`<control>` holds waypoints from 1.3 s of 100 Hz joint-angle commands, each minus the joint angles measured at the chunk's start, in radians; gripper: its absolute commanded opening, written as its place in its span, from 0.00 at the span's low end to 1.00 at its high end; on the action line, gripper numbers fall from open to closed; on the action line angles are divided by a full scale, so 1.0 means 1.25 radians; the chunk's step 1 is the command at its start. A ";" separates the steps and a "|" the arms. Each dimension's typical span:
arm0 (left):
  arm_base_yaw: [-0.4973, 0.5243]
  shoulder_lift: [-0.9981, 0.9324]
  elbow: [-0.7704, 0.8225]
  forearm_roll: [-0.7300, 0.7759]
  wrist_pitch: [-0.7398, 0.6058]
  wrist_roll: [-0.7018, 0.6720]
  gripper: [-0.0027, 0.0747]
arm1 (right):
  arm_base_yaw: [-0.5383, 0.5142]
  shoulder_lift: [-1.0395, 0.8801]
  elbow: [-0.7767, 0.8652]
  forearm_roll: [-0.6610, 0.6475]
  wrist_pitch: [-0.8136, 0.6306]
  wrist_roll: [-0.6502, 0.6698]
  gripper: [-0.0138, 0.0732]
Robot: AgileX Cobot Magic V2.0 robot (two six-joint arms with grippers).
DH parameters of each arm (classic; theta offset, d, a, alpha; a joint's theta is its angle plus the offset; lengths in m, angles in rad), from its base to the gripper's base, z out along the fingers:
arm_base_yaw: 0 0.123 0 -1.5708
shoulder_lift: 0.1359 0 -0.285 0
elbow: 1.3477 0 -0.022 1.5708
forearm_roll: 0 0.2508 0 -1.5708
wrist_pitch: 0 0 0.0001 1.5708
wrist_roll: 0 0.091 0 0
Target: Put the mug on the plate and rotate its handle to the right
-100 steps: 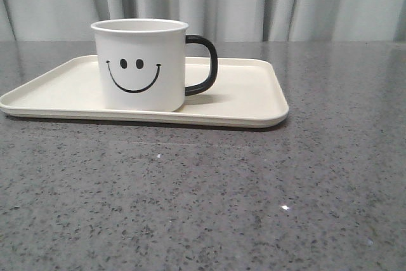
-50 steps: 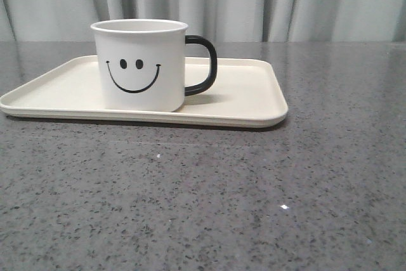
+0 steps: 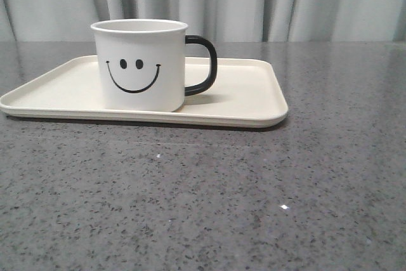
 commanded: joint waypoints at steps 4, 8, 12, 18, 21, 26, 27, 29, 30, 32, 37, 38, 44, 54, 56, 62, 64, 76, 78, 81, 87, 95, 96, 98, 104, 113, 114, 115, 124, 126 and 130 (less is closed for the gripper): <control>0.001 -0.003 -0.022 0.004 -0.057 -0.011 0.01 | -0.003 -0.110 0.122 0.138 -0.037 -0.089 0.09; 0.001 -0.003 -0.022 0.008 -0.057 -0.011 0.01 | -0.003 -0.138 0.170 0.161 -0.037 -0.103 0.09; 0.001 -0.003 -0.022 0.010 -0.057 -0.011 0.01 | -0.003 -0.163 0.216 0.173 -0.034 -0.115 0.09; 0.001 -0.003 -0.022 0.012 -0.057 -0.011 0.01 | -0.003 -0.211 0.276 0.175 -0.033 -0.131 0.09; 0.001 -0.003 -0.022 0.012 -0.057 -0.011 0.01 | -0.003 -0.232 0.312 0.175 -0.033 -0.142 0.09; 0.001 -0.003 -0.022 0.012 -0.062 -0.011 0.01 | 0.003 -0.266 0.359 0.180 -0.034 -0.160 0.09; 0.001 -0.003 -0.022 0.012 -0.062 -0.011 0.01 | 0.007 -0.274 0.365 0.181 -0.033 -0.165 0.09; 0.001 -0.003 -0.022 0.013 -0.062 -0.011 0.01 | 0.015 -0.287 0.382 0.181 -0.032 -0.168 0.09; 0.001 -0.003 -0.022 0.014 -0.062 -0.011 0.01 | 0.018 -0.291 0.388 0.181 -0.032 -0.168 0.09; 0.001 -0.003 -0.022 0.016 -0.062 -0.011 0.01 | 0.029 -0.302 0.403 0.180 -0.029 -0.168 0.09; 0.001 -0.003 -0.022 0.021 -0.062 -0.011 0.01 | 0.057 -0.330 0.441 0.169 -0.029 -0.188 0.09; 0.001 -0.003 -0.022 0.023 -0.062 -0.011 0.01 | 0.065 -0.334 0.451 0.165 -0.032 -0.191 0.09; 0.001 -0.003 -0.022 0.028 -0.062 -0.011 0.01 | 0.096 -0.375 0.495 0.149 -0.038 -0.199 0.09; -0.007 -0.003 -0.022 0.028 -0.063 -0.011 0.01 | 0.155 -0.451 0.583 0.139 -0.040 -0.208 0.09; -0.009 -0.003 -0.022 0.028 -0.063 -0.011 0.01 | 0.169 -0.471 0.601 0.134 -0.043 -0.209 0.09; -0.024 -0.003 -0.022 0.028 -0.063 -0.011 0.01 | 0.219 -0.529 0.650 0.127 -0.056 -0.210 0.09; -0.028 -0.003 -0.022 0.030 -0.063 -0.011 0.01 | 0.239 -0.541 0.667 0.120 -0.062 -0.211 0.09; -0.043 -0.003 -0.022 0.032 -0.063 -0.011 0.01 | 0.368 -0.652 0.761 0.036 -0.137 -0.212 0.09; -0.043 -0.003 -0.022 0.032 -0.063 -0.011 0.01 | 0.391 -0.664 0.778 0.017 -0.154 -0.210 0.09; -0.043 -0.003 -0.022 0.032 -0.063 -0.011 0.01 | 0.419 -0.692 0.801 -0.007 -0.177 -0.206 0.09; -0.043 -0.003 -0.022 0.032 -0.063 -0.011 0.01 | 0.468 -0.739 0.849 -0.069 -0.231 -0.199 0.09; -0.043 -0.003 -0.022 0.032 -0.063 -0.011 0.01 | 0.508 -0.806 0.910 -0.169 -0.295 -0.135 0.09; -0.043 -0.003 -0.022 0.032 -0.063 -0.012 0.01 | 0.508 -0.811 0.915 -0.178 -0.301 -0.135 0.09; -0.043 -0.006 -0.022 0.032 -0.065 -0.014 0.01 | 0.514 -0.826 0.930 -0.201 -0.309 -0.116 0.09; -0.043 -0.010 -0.020 0.032 -0.077 -0.018 0.01 | 0.523 -0.868 0.968 -0.268 -0.328 -0.073 0.09; -0.043 -0.027 -0.010 0.032 -0.087 -0.018 0.01 | 0.526 -0.913 1.031 -0.360 -0.359 -0.006 0.09; -0.043 -0.031 -0.008 0.032 -0.086 -0.018 0.01 | 0.526 -0.919 1.036 -0.368 -0.364 -0.001 0.09; -0.043 -0.033 -0.005 0.032 -0.086 -0.018 0.01 | 0.526 -0.922 1.047 -0.371 -0.373 0.004 0.09; -0.043 -0.058 0.022 0.032 -0.100 -0.018 0.01 | 0.527 -0.955 1.110 -0.400 -0.430 0.021 0.09; -0.043 -0.065 0.031 0.032 -0.106 -0.018 0.01 | 0.529 -0.960 1.122 -0.403 -0.443 0.021 0.09; -0.043 -0.078 0.046 0.032 -0.119 -0.018 0.01 | 0.533 -0.969 1.139 -0.412 -0.466 0.018 0.09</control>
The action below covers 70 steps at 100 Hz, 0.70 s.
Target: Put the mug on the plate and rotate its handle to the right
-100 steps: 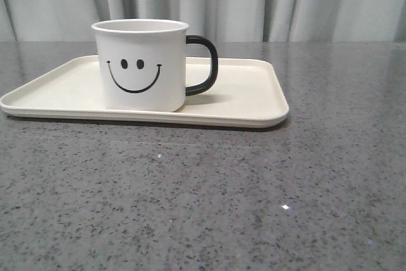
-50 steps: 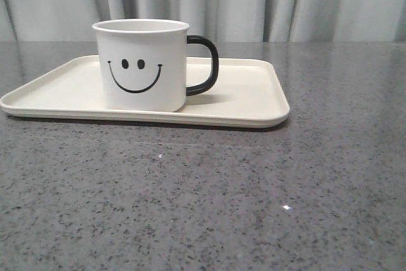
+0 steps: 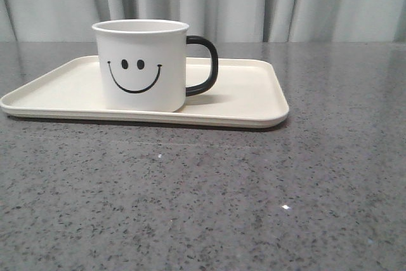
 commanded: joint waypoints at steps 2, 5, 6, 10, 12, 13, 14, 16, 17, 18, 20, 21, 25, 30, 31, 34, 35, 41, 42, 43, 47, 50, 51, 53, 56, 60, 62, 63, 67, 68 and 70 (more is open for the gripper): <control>-0.006 -0.029 0.017 0.005 -0.086 -0.011 0.01 | 0.010 -0.012 0.032 -0.022 -0.122 0.013 0.09; -0.006 -0.039 0.028 0.001 -0.089 -0.012 0.01 | 0.010 -0.013 0.042 -0.040 -0.128 0.013 0.09; -0.006 -0.040 0.033 -0.002 -0.089 -0.012 0.01 | 0.010 -0.013 0.046 -0.043 -0.130 0.013 0.09; -0.006 -0.052 0.050 -0.002 -0.091 -0.012 0.01 | 0.010 -0.013 0.058 -0.055 -0.132 0.013 0.09; -0.006 -0.058 0.056 -0.002 -0.091 -0.012 0.01 | 0.010 -0.013 0.062 -0.057 -0.134 0.013 0.09; -0.006 -0.060 0.062 -0.002 -0.091 -0.012 0.01 | 0.011 -0.013 0.065 -0.057 -0.135 0.013 0.09; -0.004 -0.064 0.065 -0.002 -0.091 -0.012 0.01 | 0.011 -0.013 0.066 -0.057 -0.136 0.013 0.09; -0.004 -0.068 0.075 0.000 -0.094 -0.012 0.01 | 0.013 -0.013 0.070 -0.057 -0.138 0.014 0.09; -0.003 -0.072 0.081 0.000 -0.094 -0.012 0.01 | 0.014 -0.013 0.072 -0.057 -0.138 0.015 0.09; -0.003 -0.074 0.084 0.000 -0.096 -0.012 0.01 | 0.016 -0.013 0.073 -0.057 -0.139 0.015 0.09; -0.003 -0.080 0.093 0.000 -0.098 -0.012 0.01 | 0.018 -0.013 0.076 -0.057 -0.140 0.015 0.09; -0.003 -0.084 0.095 0.000 -0.101 -0.012 0.01 | 0.019 -0.013 0.077 -0.057 -0.141 0.015 0.09; -0.003 -0.095 0.111 0.000 -0.104 -0.012 0.01 | 0.027 -0.013 0.079 -0.063 -0.144 0.015 0.09; -0.003 -0.108 0.126 0.009 -0.107 -0.012 0.01 | 0.040 -0.013 0.079 -0.077 -0.152 0.015 0.09; -0.003 -0.111 0.130 0.011 -0.107 -0.012 0.01 | 0.042 -0.013 0.079 -0.082 -0.153 0.015 0.09; -0.003 -0.117 0.136 0.010 -0.107 -0.012 0.01 | 0.050 -0.013 0.079 -0.088 -0.162 0.015 0.09; -0.003 -0.119 0.137 0.010 -0.107 -0.012 0.01 | 0.051 -0.013 0.079 -0.089 -0.162 0.015 0.09; -0.003 -0.130 0.144 0.010 -0.105 -0.012 0.01 | 0.056 -0.013 0.079 -0.089 -0.164 0.015 0.09; -0.003 -0.132 0.146 0.009 -0.105 -0.012 0.01 | 0.056 -0.013 0.079 -0.089 -0.164 0.015 0.09; -0.003 -0.132 0.146 0.006 -0.105 -0.012 0.01 | 0.056 -0.013 0.079 -0.089 -0.164 0.015 0.09; -0.003 -0.135 0.146 0.000 -0.105 -0.012 0.01 | 0.056 -0.013 0.079 -0.089 -0.161 0.015 0.09; -0.003 -0.137 0.146 -0.001 -0.105 -0.012 0.01 | 0.056 -0.013 0.079 -0.089 -0.160 0.015 0.09; -0.003 -0.137 0.146 -0.001 -0.105 -0.012 0.01 | 0.056 -0.013 0.079 -0.089 -0.159 0.015 0.09; -0.003 -0.137 0.146 -0.001 -0.105 -0.012 0.01 | 0.056 -0.013 0.079 -0.089 -0.158 0.015 0.09; -0.003 -0.137 0.146 -0.001 -0.105 -0.012 0.01 | 0.056 -0.013 0.079 -0.088 -0.158 0.015 0.09; -0.003 -0.137 0.146 -0.001 -0.105 -0.012 0.01 | 0.056 -0.013 0.079 -0.088 -0.158 0.015 0.09; -0.003 -0.137 0.146 -0.001 -0.105 -0.012 0.01 | 0.056 -0.013 0.079 -0.088 -0.158 0.015 0.09; -0.003 -0.137 0.146 -0.001 -0.105 -0.012 0.01 | 0.056 -0.013 0.079 -0.088 -0.158 0.015 0.09; -0.003 -0.137 0.146 -0.006 -0.103 -0.012 0.01 | 0.056 -0.013 0.079 -0.088 -0.158 0.015 0.09; -0.003 -0.137 0.146 -0.007 -0.102 -0.012 0.01 | 0.056 -0.013 0.079 -0.088 -0.158 0.015 0.09; -0.003 -0.137 0.146 -0.010 -0.100 -0.012 0.01 | 0.056 -0.013 0.079 -0.088 -0.158 0.015 0.09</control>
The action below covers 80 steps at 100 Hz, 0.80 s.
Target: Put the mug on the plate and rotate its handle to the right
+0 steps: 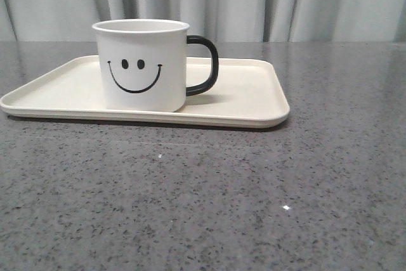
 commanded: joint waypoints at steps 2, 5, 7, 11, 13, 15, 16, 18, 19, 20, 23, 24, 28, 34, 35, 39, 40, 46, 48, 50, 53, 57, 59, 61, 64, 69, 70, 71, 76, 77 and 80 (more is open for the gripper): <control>-0.003 0.005 -0.020 -0.011 -0.057 -0.009 0.01 | 0.002 0.008 -0.020 0.013 -0.058 0.001 0.09; -0.003 0.005 -0.020 -0.015 -0.055 -0.009 0.01 | 0.002 0.008 -0.020 0.013 -0.058 0.001 0.09; -0.003 0.005 -0.020 -0.017 -0.055 -0.009 0.01 | 0.002 0.008 -0.020 0.013 -0.058 0.001 0.09; -0.003 0.005 -0.020 -0.017 -0.057 -0.009 0.01 | 0.002 0.008 -0.020 0.013 -0.058 0.001 0.09; -0.003 0.005 -0.020 -0.017 -0.057 -0.009 0.01 | 0.002 0.008 -0.020 0.013 -0.058 0.001 0.09; -0.003 0.005 -0.020 -0.017 -0.057 -0.009 0.01 | 0.002 0.008 -0.020 0.013 -0.058 0.001 0.09; -0.003 0.005 -0.020 -0.017 -0.057 -0.009 0.01 | 0.002 0.008 -0.020 0.013 -0.058 0.001 0.09; -0.003 0.005 -0.020 -0.017 -0.057 -0.009 0.01 | 0.002 0.008 -0.020 0.013 -0.058 0.001 0.09; -0.003 0.005 -0.020 -0.017 -0.057 -0.009 0.01 | 0.002 0.008 -0.020 0.013 -0.058 0.001 0.09; -0.003 0.005 -0.020 -0.017 -0.057 -0.009 0.01 | 0.002 0.008 -0.020 0.013 -0.058 0.001 0.09; -0.003 0.005 -0.020 -0.017 -0.057 -0.009 0.01 | 0.002 0.008 -0.020 0.013 -0.058 0.001 0.09; -0.003 0.005 -0.020 -0.017 -0.057 -0.009 0.01 | 0.002 0.008 -0.020 0.013 -0.058 0.001 0.09; -0.003 0.005 -0.020 -0.017 -0.057 -0.009 0.01 | 0.002 0.008 -0.020 0.013 -0.058 0.001 0.09; -0.003 0.005 -0.020 -0.017 -0.057 -0.009 0.01 | 0.002 0.008 -0.020 0.013 -0.058 0.001 0.09; -0.003 0.005 -0.020 -0.017 -0.057 -0.009 0.01 | 0.002 0.008 -0.020 0.013 -0.058 0.001 0.09; -0.003 0.005 -0.020 -0.017 -0.057 -0.009 0.01 | 0.002 0.008 -0.020 0.013 -0.058 0.001 0.09; -0.003 0.005 -0.020 -0.017 -0.057 -0.009 0.01 | 0.002 0.008 -0.020 0.013 -0.058 0.001 0.09; -0.003 0.005 -0.020 -0.017 -0.057 -0.009 0.01 | 0.002 0.008 -0.020 0.013 -0.058 0.001 0.09; -0.003 0.005 -0.020 -0.017 -0.057 -0.009 0.01 | 0.002 0.008 -0.020 0.013 -0.058 0.001 0.09; -0.003 0.005 -0.020 -0.017 -0.057 -0.009 0.01 | 0.002 0.008 -0.020 0.013 -0.058 0.001 0.09; -0.003 0.005 -0.020 -0.017 -0.057 -0.009 0.01 | 0.002 0.008 -0.020 0.013 -0.058 0.001 0.09; -0.003 0.005 -0.020 -0.017 -0.057 -0.009 0.01 | 0.002 0.008 -0.020 0.013 -0.058 0.001 0.09; -0.003 0.005 -0.020 -0.017 -0.057 -0.009 0.01 | 0.002 0.008 -0.020 0.013 -0.058 0.001 0.09; -0.003 0.005 -0.020 -0.017 -0.058 -0.009 0.01 | 0.002 0.008 -0.020 0.013 -0.058 0.001 0.09; -0.003 0.005 -0.020 -0.017 -0.059 -0.009 0.01 | 0.002 0.008 -0.020 0.013 -0.058 0.001 0.09; -0.003 0.005 -0.020 -0.017 -0.060 -0.009 0.01 | 0.002 0.008 -0.020 0.013 -0.058 0.001 0.09; -0.003 0.005 -0.020 -0.017 -0.060 -0.009 0.01 | 0.002 0.008 -0.020 0.013 -0.058 0.001 0.09; -0.003 0.005 -0.020 -0.017 -0.060 -0.009 0.01 | 0.002 0.008 -0.020 0.013 -0.058 0.001 0.09; -0.003 0.005 -0.018 -0.011 -0.062 -0.009 0.01 | 0.002 0.008 -0.020 0.013 -0.058 0.001 0.09; -0.003 0.005 -0.018 -0.009 -0.065 -0.009 0.01 | 0.002 0.008 -0.020 0.013 -0.058 0.001 0.09; -0.003 -0.003 -0.018 -0.007 -0.072 -0.009 0.01 | 0.002 0.008 -0.020 0.013 -0.058 0.001 0.09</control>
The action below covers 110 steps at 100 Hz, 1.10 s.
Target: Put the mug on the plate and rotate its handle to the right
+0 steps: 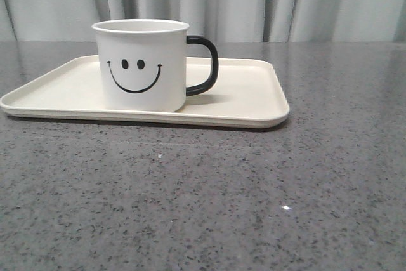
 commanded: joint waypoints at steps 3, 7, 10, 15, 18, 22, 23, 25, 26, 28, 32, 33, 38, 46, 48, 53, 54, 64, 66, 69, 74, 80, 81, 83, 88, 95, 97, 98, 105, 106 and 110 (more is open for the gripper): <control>-0.003 -0.011 -0.017 -0.004 -0.080 -0.009 0.01 | 0.002 0.008 -0.020 0.013 -0.058 0.001 0.09; -0.005 -0.028 -0.011 -0.020 -0.110 -0.009 0.01 | 0.002 0.008 -0.020 0.013 -0.058 0.001 0.09; -0.010 -0.044 -0.004 -0.029 -0.139 -0.009 0.01 | 0.002 0.008 -0.020 0.013 -0.058 0.001 0.09; -0.023 -0.081 0.016 -0.041 -0.214 -0.009 0.01 | 0.002 0.008 -0.020 0.013 -0.057 0.001 0.09; -0.029 -0.105 0.032 -0.045 -0.251 -0.009 0.01 | 0.002 0.008 -0.020 0.013 -0.057 0.001 0.09; -0.039 -0.143 0.060 -0.048 -0.298 -0.009 0.01 | 0.002 0.008 -0.020 0.013 -0.058 0.001 0.09; -0.040 -0.157 0.071 -0.051 -0.305 -0.009 0.01 | 0.002 0.008 -0.020 0.013 -0.058 0.001 0.09; -0.045 -0.170 0.082 -0.055 -0.326 -0.009 0.01 | 0.002 0.008 -0.020 0.013 -0.058 0.001 0.09; -0.047 -0.184 0.093 -0.059 -0.333 -0.009 0.01 | 0.002 0.008 -0.020 0.013 -0.058 0.001 0.09; -0.050 -0.204 0.111 -0.061 -0.352 -0.009 0.01 | 0.002 0.008 -0.020 0.013 -0.057 0.001 0.09; -0.056 -0.236 0.143 -0.068 -0.391 -0.009 0.01 | 0.002 0.008 -0.020 0.013 -0.057 0.001 0.09; -0.056 -0.249 0.156 -0.069 -0.398 -0.009 0.01 | 0.002 0.008 -0.020 0.013 -0.057 0.001 0.09; -0.056 -0.293 0.207 -0.076 -0.448 -0.009 0.01 | 0.002 0.008 -0.020 0.013 -0.057 0.001 0.09; -0.049 -0.354 0.292 -0.083 -0.537 -0.009 0.01 | 0.002 0.008 -0.020 0.013 -0.057 0.001 0.09; -0.044 -0.368 0.316 -0.084 -0.559 -0.009 0.01 | 0.002 0.008 -0.020 0.013 -0.057 0.001 0.09; -0.035 -0.395 0.370 -0.086 -0.608 -0.009 0.01 | 0.002 0.008 -0.020 0.013 -0.057 0.001 0.09; -0.034 -0.401 0.385 -0.086 -0.613 -0.009 0.01 | 0.002 0.008 -0.020 0.013 -0.057 0.001 0.09; -0.010 -0.429 0.477 -0.097 -0.680 -0.009 0.01 | 0.002 0.008 -0.020 0.013 -0.057 0.001 0.09; -0.008 -0.431 0.494 -0.097 -0.688 -0.009 0.01 | 0.002 0.008 -0.020 0.013 -0.057 0.001 0.09; -0.002 -0.432 0.516 -0.097 -0.709 -0.009 0.01 | 0.002 0.008 -0.020 0.013 -0.057 0.001 0.09; 0.001 -0.432 0.550 -0.097 -0.732 -0.009 0.01 | 0.002 0.008 -0.020 0.013 -0.057 0.001 0.09; 0.001 -0.432 0.588 -0.097 -0.750 -0.009 0.01 | 0.002 0.008 -0.020 0.013 -0.057 0.001 0.09; 0.001 -0.432 0.591 -0.097 -0.755 -0.009 0.01 | 0.002 0.008 -0.020 0.013 -0.057 0.001 0.09; 0.001 -0.432 0.603 -0.097 -0.761 -0.009 0.01 | 0.002 0.008 -0.020 0.013 -0.057 0.001 0.09; 0.001 -0.432 0.628 -0.097 -0.779 -0.009 0.01 | 0.002 0.008 -0.020 0.013 -0.057 0.001 0.09; 0.001 -0.432 0.639 -0.097 -0.760 -0.009 0.01 | 0.002 0.008 -0.020 0.013 -0.057 0.001 0.09; 0.001 -0.432 0.639 -0.097 -0.758 -0.009 0.01 | 0.002 0.008 -0.020 0.013 -0.058 0.001 0.09; 0.001 -0.432 0.639 -0.097 -0.758 -0.007 0.01 | 0.002 0.008 -0.020 0.013 -0.058 0.001 0.09; 0.001 -0.432 0.639 -0.076 -0.761 -0.007 0.01 | 0.002 0.008 -0.020 0.013 -0.056 0.001 0.09; 0.001 -0.432 0.639 -0.076 -0.761 -0.007 0.01 | 0.002 0.008 -0.020 0.013 -0.056 0.001 0.09; 0.001 -0.432 0.639 -0.076 -0.761 -0.007 0.01 | 0.002 0.008 -0.020 0.013 -0.056 0.001 0.09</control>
